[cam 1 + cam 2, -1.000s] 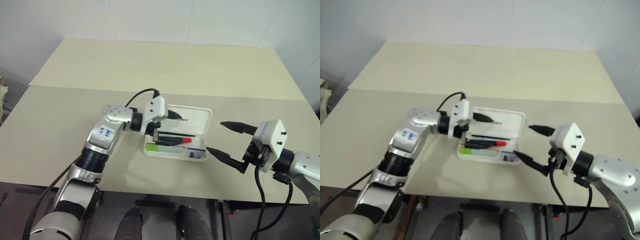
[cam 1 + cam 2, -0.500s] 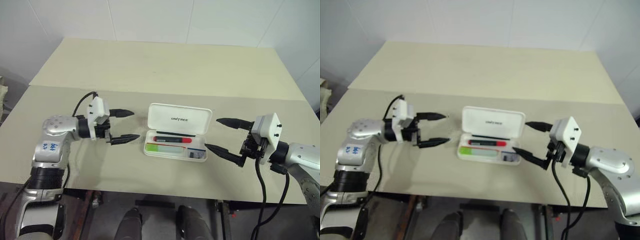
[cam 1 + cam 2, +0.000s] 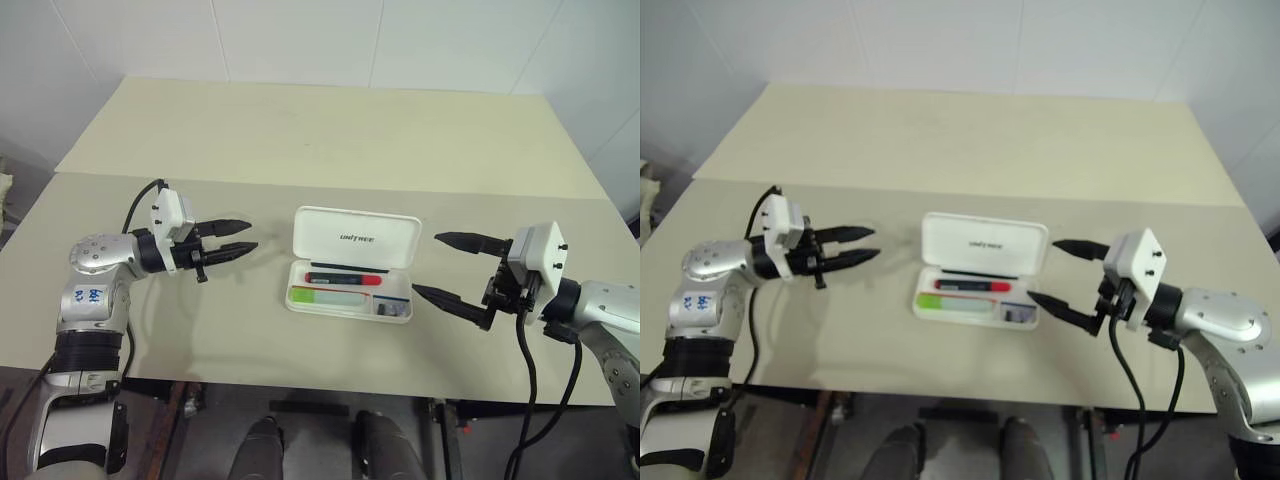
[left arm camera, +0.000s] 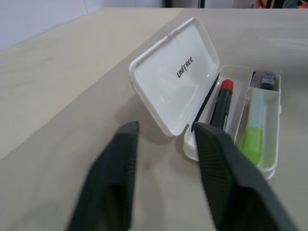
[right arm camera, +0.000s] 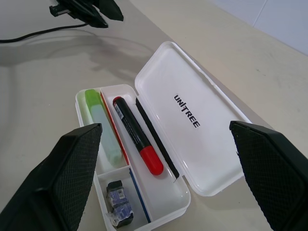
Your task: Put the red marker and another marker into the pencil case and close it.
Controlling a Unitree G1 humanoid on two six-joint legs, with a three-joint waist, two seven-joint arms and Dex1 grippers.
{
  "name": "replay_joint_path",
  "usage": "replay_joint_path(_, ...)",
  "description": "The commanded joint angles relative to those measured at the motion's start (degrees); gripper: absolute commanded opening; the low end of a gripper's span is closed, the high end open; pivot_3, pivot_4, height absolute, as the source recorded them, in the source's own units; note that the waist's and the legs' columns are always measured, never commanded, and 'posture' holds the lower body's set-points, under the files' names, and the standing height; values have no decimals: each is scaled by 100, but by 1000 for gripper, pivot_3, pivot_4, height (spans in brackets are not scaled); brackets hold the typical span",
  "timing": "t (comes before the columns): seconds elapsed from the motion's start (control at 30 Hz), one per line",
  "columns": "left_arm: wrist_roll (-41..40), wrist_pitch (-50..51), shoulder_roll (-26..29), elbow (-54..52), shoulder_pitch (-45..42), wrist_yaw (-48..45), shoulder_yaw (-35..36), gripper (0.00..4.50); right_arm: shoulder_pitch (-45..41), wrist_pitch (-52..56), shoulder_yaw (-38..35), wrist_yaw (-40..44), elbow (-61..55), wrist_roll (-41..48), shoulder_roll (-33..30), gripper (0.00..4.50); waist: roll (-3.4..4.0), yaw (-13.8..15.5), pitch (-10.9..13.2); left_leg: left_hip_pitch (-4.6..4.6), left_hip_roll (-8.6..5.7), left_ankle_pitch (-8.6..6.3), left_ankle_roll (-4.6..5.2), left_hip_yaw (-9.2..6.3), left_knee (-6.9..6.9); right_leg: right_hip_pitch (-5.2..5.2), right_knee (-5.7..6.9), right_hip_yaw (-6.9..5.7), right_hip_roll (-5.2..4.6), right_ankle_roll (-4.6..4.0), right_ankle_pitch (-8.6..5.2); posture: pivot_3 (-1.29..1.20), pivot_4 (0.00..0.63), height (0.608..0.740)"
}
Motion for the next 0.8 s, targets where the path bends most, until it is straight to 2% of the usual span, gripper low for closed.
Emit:
replay_joint_path(0.03,78,-227,-69,196,-210,101,-56,345,1,-94,-311,58,-227,179,-69,4500,0,1,0,0,0,0,0,0,0,0,0,0,0,0,0,0,150,740)
replay_joint_path(0.07,112,-258,-96,290,-262,131,-84,37,-1,-83,-324,60,-250,200,-75,4500,0,2,0,0,0,0,0,0,0,0,1,0,0,1,0,0,150,740)
replay_joint_path(0.4,769,-543,-736,1678,-1296,1274,-372,37,-53,-72,-258,16,-345,139,-81,4500,-1,20,0,0,0,0,0,-1,1,0,2,0,1,5,2,0,150,740)
replay_joint_path(0.8,1156,-664,-1524,2329,-1961,1533,-883,37,-32,-56,-234,-123,-438,104,-40,4500,-1,5,0,-3,-2,1,-1,-1,3,-1,2,0,2,8,4,0,150,740)
